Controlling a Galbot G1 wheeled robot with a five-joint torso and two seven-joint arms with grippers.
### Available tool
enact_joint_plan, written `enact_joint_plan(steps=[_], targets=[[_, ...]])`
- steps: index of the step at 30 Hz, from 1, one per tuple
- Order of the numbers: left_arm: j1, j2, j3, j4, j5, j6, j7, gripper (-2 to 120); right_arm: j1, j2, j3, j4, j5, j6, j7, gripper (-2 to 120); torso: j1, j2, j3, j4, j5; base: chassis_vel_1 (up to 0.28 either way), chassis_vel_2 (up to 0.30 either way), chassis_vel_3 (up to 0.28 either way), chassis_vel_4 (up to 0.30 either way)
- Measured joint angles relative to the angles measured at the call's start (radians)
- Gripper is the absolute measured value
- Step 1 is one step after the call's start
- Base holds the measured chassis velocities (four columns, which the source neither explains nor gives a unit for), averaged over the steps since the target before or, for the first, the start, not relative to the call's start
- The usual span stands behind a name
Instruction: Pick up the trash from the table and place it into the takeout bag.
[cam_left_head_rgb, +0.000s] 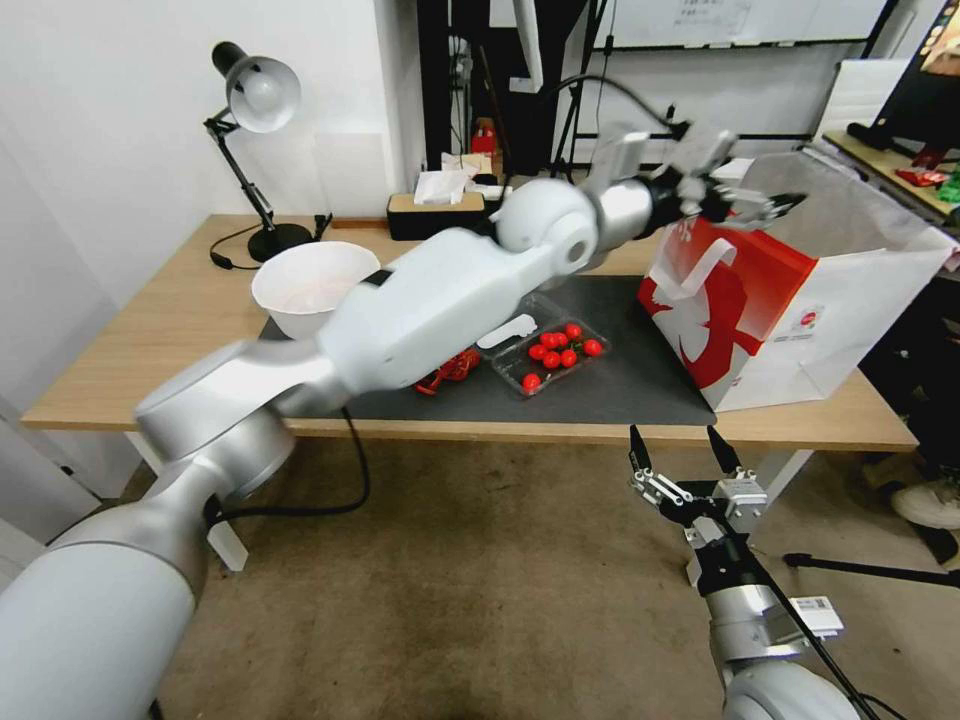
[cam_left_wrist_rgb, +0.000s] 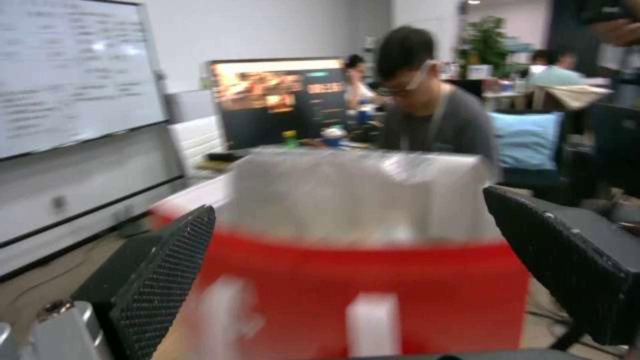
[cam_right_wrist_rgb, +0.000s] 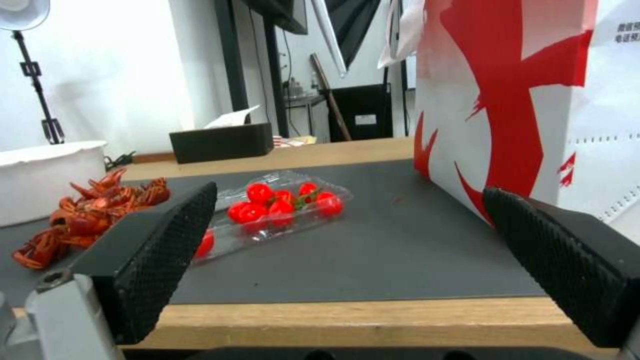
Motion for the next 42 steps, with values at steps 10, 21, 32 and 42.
enact_joint_plan(steps=[10,21,32,42], targets=[[0.479,0.266,-0.341,-0.32,0.149,-0.079,-0.069,100,0.003,-0.001,0.0,0.001,0.001,0.0,0.001,100,0.0,0.0,0.0,0.0005,-0.0005,0.0,0.0,0.0,0.0],[0.94,0.288,-0.656,-0.499,0.427,-0.156,-0.106,100,0.006,-0.005,-0.016,0.011,-0.004,0.0,0.002,100,0.0,0.0,0.0,0.0001,0.0002,0.0,0.0,0.0,0.0],[1.277,0.253,-0.864,-0.576,0.554,-0.181,-0.167,100,0.015,-0.021,-0.022,0.007,-0.005,-0.01,0.006,100,0.0,0.0,0.0,0.0,0.0002,0.0,0.0,0.0,0.0],[1.461,0.216,-0.977,-0.567,0.663,-0.287,-0.224,100,0.036,-0.024,-0.011,-0.019,-0.005,-0.013,0.048,100,0.0,0.0,0.0,0.0002,0.0003,0.0,0.0,0.0,0.0]])
